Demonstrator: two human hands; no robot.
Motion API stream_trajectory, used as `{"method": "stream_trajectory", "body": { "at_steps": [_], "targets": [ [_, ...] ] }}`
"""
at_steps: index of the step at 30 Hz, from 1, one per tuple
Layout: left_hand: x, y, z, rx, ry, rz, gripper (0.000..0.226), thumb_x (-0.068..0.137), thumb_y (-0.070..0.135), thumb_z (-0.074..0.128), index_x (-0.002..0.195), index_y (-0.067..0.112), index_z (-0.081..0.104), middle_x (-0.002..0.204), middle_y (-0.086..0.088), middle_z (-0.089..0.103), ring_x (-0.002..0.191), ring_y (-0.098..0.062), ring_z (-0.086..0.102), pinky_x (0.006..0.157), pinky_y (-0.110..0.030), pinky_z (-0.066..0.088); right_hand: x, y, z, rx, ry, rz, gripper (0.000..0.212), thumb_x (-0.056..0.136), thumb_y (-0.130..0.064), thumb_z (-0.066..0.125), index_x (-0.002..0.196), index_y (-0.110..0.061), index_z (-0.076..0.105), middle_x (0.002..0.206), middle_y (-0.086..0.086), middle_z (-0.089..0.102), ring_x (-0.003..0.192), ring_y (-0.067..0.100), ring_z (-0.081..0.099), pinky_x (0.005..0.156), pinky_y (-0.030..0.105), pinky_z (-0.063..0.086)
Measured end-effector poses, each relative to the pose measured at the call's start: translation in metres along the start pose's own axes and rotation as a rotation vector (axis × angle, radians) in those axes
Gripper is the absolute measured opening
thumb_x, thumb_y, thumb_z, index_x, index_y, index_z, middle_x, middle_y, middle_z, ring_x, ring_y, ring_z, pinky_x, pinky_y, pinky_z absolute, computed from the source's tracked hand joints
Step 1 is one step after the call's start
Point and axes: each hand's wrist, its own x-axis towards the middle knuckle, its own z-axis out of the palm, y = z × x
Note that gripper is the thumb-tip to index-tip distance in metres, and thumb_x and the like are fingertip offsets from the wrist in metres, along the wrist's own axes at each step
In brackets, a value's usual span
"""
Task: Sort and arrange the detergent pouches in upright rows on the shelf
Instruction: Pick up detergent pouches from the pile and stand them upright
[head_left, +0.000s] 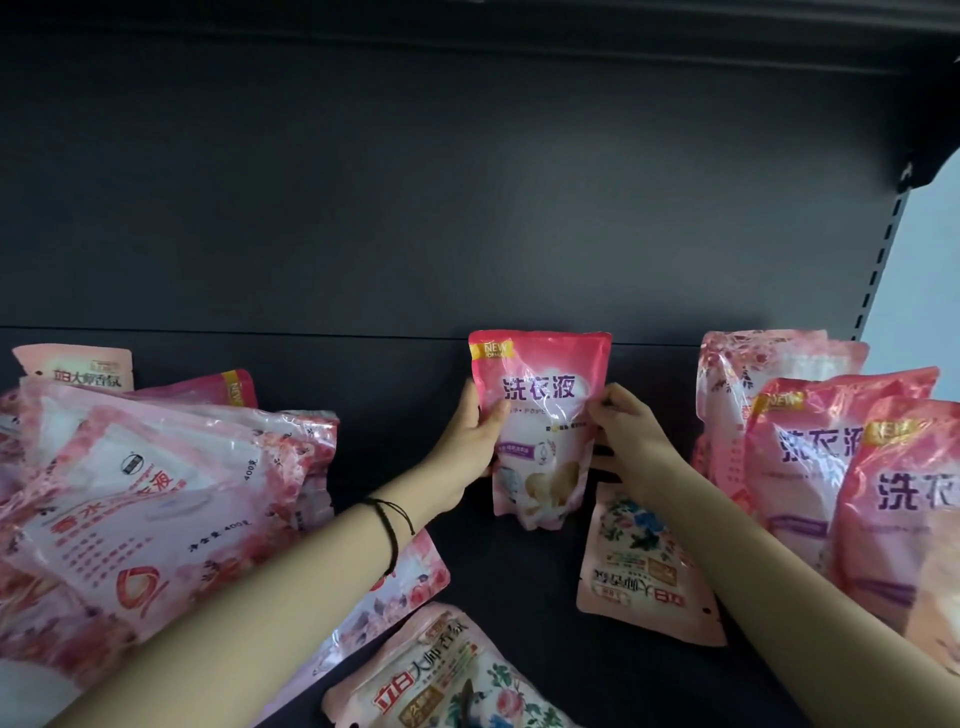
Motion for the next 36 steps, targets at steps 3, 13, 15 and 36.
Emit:
{"method": "stream_trajectory", "body": {
  "at_steps": [3, 13, 15, 36],
  "targets": [
    [0.007, -0.003, 0.004, -0.009, 0.013, 0.029, 0.055, 0.099, 0.042, 0.041, 0.148, 0.041, 0.015, 0.153, 0.006, 0.033, 0.137, -0.020, 0.038, 0.105, -0.053, 0.042, 0.006, 0.004, 0.002, 0.001, 0.029, -0.035, 0.023, 0.100, -0.013, 0.044, 0.079, -0.013, 0.053, 0.087, 0.005, 0.060, 0.083, 0.024, 0.057, 0.081, 0.046, 0.054],
    [0.004, 0.011, -0.018, 0.450, 0.031, 0.042, 0.026, 0.099, 0.035, 0.047, 0.115, 0.016, 0.054, 0.114, -0.004, 0.062, 0.097, -0.022, 0.063, 0.079, -0.040, 0.058, 0.017, -0.015, -0.005, -0.220, 0.209, -0.067, 0.009, 0.089, -0.013, 0.055, 0.097, -0.014, 0.059, 0.102, 0.011, 0.066, 0.096, 0.029, 0.064, 0.087, 0.047, 0.054],
    [-0.002, 0.018, -0.024, 0.634, 0.073, 0.011, 0.025, 0.096, 0.032, 0.051, 0.094, 0.011, 0.063, 0.094, -0.012, 0.069, 0.083, -0.029, 0.067, 0.075, -0.042, 0.057, 0.012, -0.026, -0.014, -0.351, 0.260, -0.183, 0.007, 0.085, -0.015, 0.057, 0.091, -0.015, 0.059, 0.093, 0.006, 0.065, 0.084, 0.022, 0.062, 0.069, 0.034, 0.053],
    [-0.104, 0.017, 0.007, 1.456, -0.380, 0.407, 0.038, 0.089, 0.051, 0.051, 0.119, 0.029, 0.057, 0.110, 0.002, 0.061, 0.103, -0.021, 0.056, 0.071, -0.032, 0.041, -0.099, -0.021, -0.019, -1.940, -0.764, -0.527, 0.058, 0.091, -0.002, 0.046, 0.140, -0.034, 0.039, 0.140, -0.004, 0.041, 0.127, 0.023, 0.043, 0.086, 0.041, 0.050]
  ]
}}
